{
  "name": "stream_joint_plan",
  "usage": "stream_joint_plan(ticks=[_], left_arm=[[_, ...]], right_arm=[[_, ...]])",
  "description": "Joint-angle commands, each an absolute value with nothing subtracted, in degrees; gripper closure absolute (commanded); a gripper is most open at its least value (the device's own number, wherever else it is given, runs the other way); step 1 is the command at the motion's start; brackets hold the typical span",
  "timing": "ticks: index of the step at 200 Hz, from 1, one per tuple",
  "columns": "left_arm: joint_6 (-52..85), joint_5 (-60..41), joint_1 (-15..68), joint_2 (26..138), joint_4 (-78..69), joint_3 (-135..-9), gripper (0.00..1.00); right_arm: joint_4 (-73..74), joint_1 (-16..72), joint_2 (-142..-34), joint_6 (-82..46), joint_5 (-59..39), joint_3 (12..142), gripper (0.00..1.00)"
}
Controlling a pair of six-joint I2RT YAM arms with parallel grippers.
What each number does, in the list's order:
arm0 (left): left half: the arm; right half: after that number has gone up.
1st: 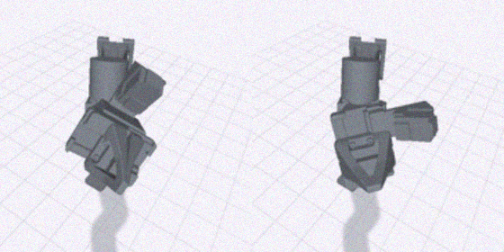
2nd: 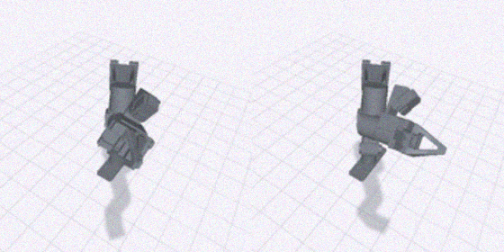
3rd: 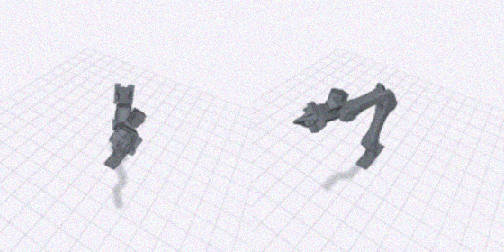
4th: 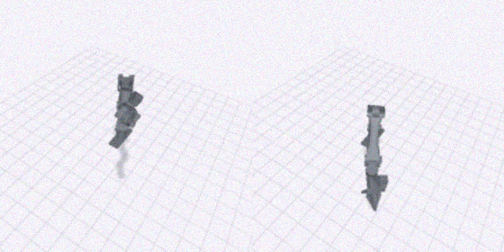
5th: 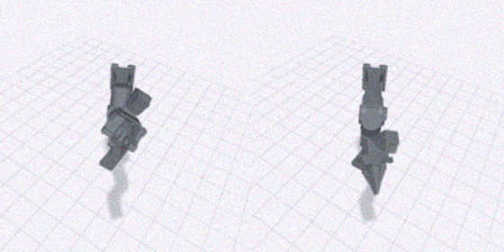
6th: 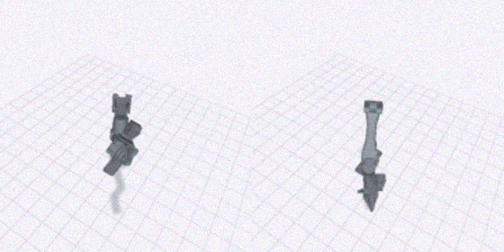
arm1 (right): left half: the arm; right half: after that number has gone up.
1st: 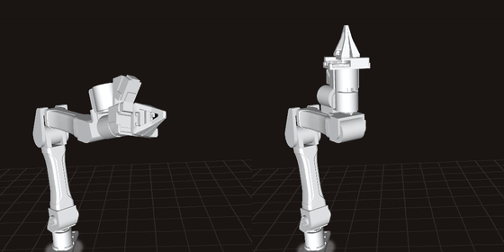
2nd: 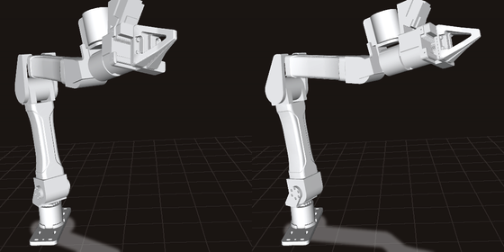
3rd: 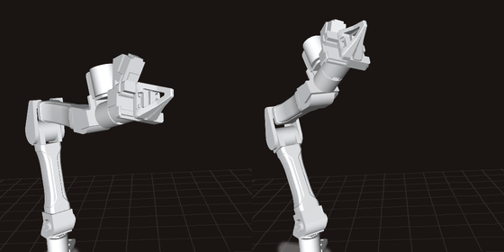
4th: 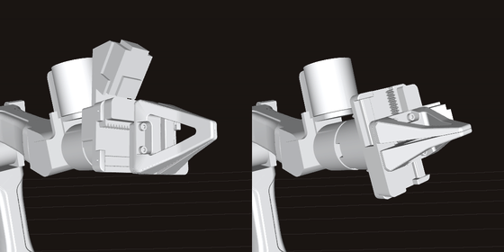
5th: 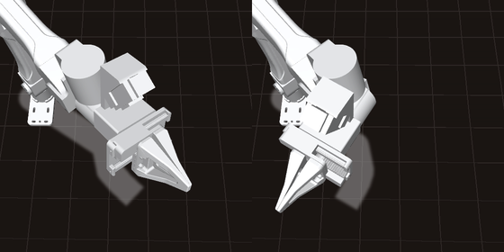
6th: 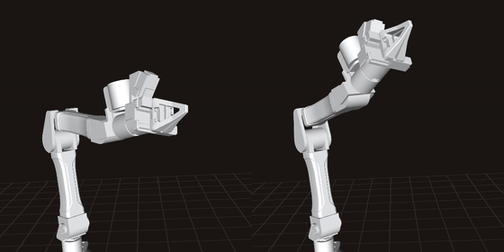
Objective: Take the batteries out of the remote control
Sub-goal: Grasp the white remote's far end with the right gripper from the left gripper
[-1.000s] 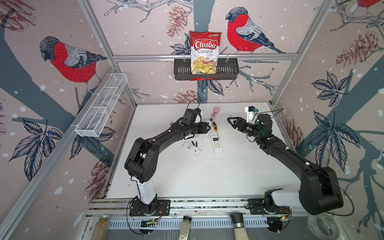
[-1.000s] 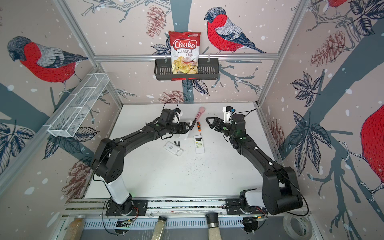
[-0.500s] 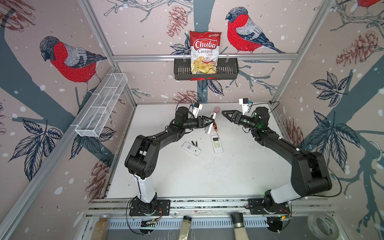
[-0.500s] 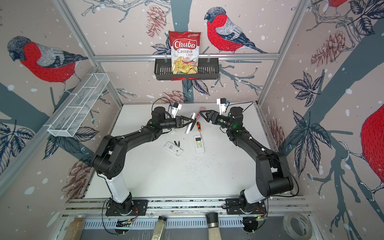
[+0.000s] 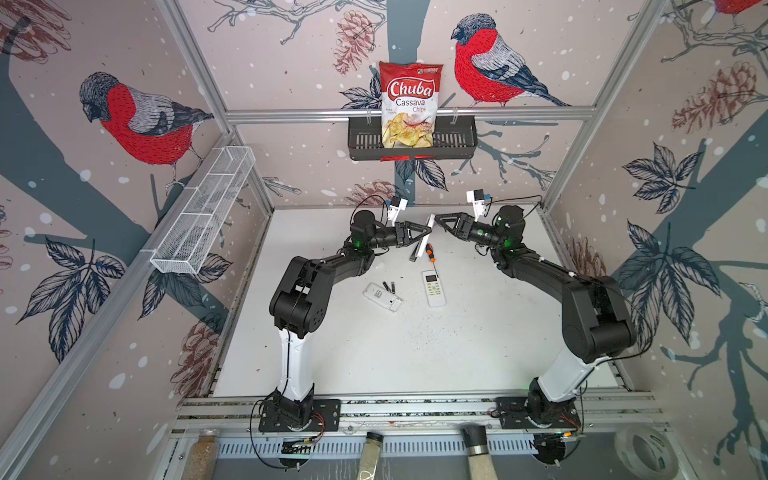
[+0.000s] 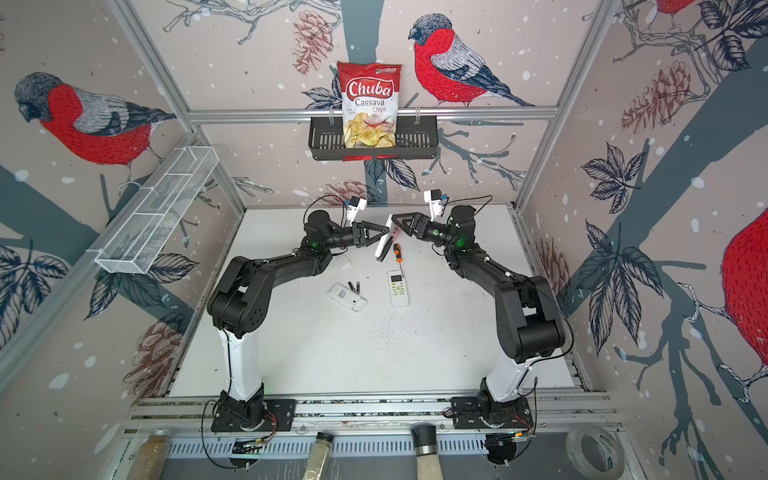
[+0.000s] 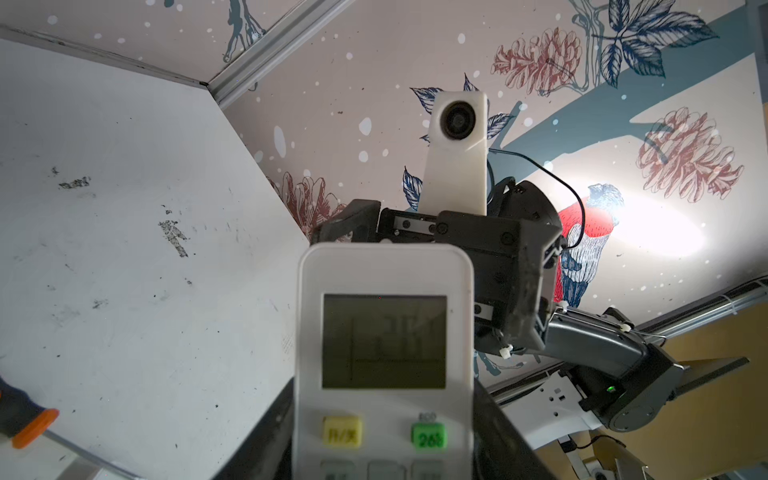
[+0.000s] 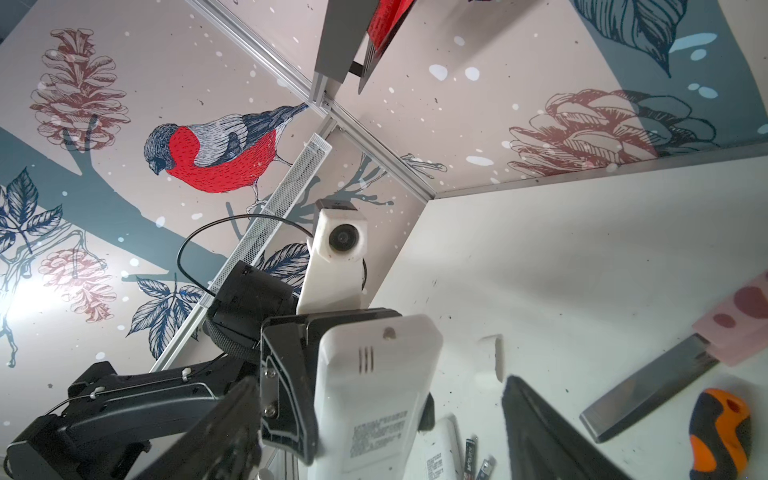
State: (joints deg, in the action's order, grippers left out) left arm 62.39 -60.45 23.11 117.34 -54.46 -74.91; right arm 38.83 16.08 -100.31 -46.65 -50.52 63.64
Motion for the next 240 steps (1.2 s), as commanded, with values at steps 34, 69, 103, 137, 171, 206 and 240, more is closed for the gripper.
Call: stream_joint_plan(ticks=[34,69,103,137,171,206,240], left_arm=[[65.35,-62.74,22.24,120.29,-60.24,-78.84,0.48],[66.57,-63.19,22.07,122.23,-60.81,-80.97,0.48],[67.21,-63.27,21.67,123.02,-61.04,-81.86,0.49],[69.60,-63.46,21.27,123.70,-63.75,-81.91,0.49],[71.19,-63.54,21.20,124.57,-65.69,-82.18,0.49],[72.22,-63.46,21.18,124.89,-67.12,-82.04,0.49],[72.20,-63.54,21.23,124.83,-67.28,-81.67,0.49]], right_arm=[[47.21,16.40,-107.26,-51.50,-54.90,69.23,0.11],[49.31,17.19,-110.58,-53.01,-57.45,72.61,0.12],[50.46,17.45,-113.04,-54.62,-58.13,75.42,0.15],[53.25,17.71,-114.88,-57.15,-58.69,76.20,0.21],[54.51,18.10,-115.54,-57.93,-58.80,76.10,0.22],[54.66,18.81,-116.24,-58.25,-58.73,76.49,0.24],[55.75,19.22,-117.39,-59.56,-58.86,76.90,0.32]])
